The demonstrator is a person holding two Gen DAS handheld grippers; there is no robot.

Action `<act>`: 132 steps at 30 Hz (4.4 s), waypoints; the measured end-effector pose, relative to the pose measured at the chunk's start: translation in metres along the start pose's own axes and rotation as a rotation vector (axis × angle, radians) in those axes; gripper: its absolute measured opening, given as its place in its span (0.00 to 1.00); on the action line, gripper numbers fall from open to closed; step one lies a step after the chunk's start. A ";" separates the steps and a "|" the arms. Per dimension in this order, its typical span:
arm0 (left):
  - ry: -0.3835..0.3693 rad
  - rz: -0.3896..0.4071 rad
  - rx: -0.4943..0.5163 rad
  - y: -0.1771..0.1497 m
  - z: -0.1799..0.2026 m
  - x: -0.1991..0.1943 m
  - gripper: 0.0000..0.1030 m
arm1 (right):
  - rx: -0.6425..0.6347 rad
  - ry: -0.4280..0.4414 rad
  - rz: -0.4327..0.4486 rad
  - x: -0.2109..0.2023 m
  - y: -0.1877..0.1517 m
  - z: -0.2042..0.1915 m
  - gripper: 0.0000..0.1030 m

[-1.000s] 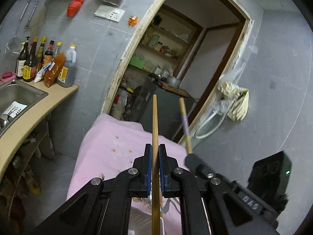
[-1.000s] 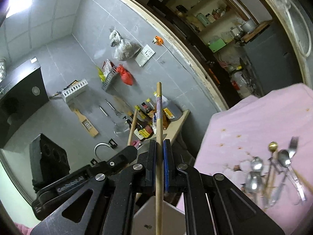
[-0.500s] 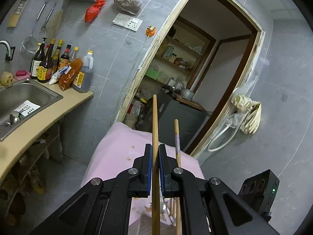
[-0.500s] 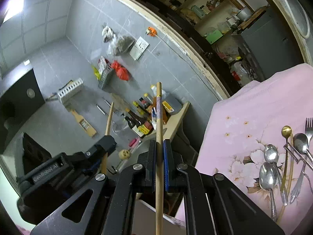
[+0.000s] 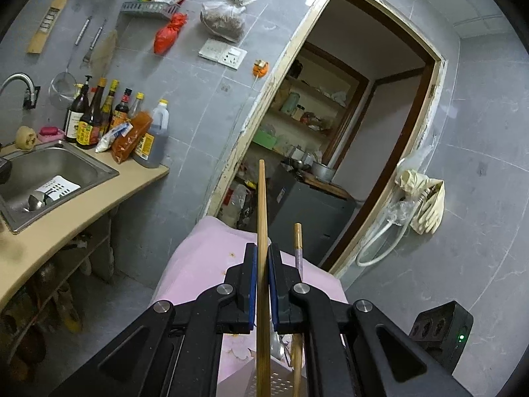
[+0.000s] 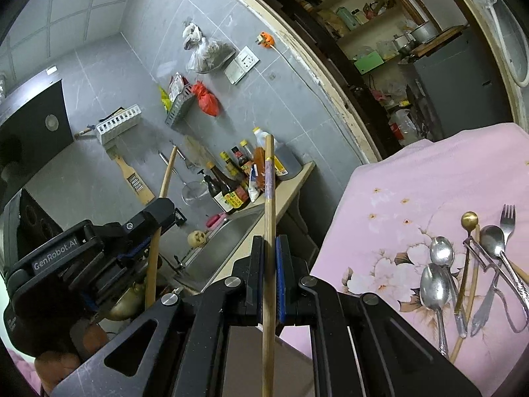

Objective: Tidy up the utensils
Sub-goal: 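Lift both chopsticks and carry them over the white perforated basket, then lower the chopsticks into the basket and open both tools, then withdraw both tools up from the basket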

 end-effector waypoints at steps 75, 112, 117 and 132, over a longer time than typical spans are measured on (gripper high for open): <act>-0.017 -0.081 0.039 -0.019 -0.002 -0.030 0.43 | -0.360 -0.064 -0.144 -0.030 -0.013 -0.021 0.32; 0.100 -0.024 0.065 0.013 -0.019 -0.055 0.78 | -0.601 -0.095 0.136 -0.140 0.111 -0.157 0.04; 0.125 -0.030 0.097 0.013 -0.021 -0.064 0.80 | -0.600 -0.051 0.195 -0.162 0.126 -0.187 0.04; 0.162 -0.057 0.127 0.007 -0.027 -0.069 0.81 | -0.566 -0.043 0.132 -0.148 0.105 -0.180 0.04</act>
Point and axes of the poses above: each gripper's, at about its wrist camera, not at the fingertips, and x roughly the way its jaws point, z to its right, y to its top, the point moved 8 cm from there along x, roughly the way its jaws point, and after that the axes turned 2 degrees about x, right-handed, at the moved point
